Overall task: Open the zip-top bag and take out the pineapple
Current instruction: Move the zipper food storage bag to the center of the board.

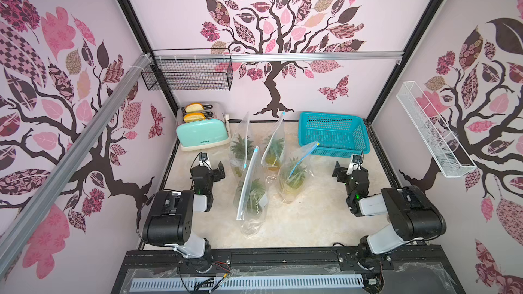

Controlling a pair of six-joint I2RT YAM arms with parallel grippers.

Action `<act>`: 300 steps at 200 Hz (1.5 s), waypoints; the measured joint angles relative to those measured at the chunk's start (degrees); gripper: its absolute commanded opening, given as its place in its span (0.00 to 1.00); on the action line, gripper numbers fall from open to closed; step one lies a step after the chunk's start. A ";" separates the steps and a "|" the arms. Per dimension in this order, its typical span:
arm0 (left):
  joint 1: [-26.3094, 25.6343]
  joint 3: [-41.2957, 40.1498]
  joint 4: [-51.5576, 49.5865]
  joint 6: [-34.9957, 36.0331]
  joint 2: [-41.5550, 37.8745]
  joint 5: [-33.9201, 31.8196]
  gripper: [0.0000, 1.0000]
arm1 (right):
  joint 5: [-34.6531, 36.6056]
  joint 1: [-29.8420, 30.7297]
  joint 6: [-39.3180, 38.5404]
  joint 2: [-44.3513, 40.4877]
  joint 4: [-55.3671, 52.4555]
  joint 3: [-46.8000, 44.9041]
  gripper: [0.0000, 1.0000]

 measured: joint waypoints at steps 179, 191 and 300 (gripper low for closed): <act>0.04 0.00 0.00 0.00 0.00 0.02 0.98 | 0.00 0.00 0.00 0.00 0.00 0.00 0.99; 0.04 0.00 0.00 0.00 0.00 0.04 0.98 | 0.00 0.00 0.00 0.00 0.00 0.00 0.99; 0.07 18.36 -33.11 -11.82 -10.95 -13.66 0.98 | 3.52 0.00 2.43 -4.87 -23.89 14.82 0.99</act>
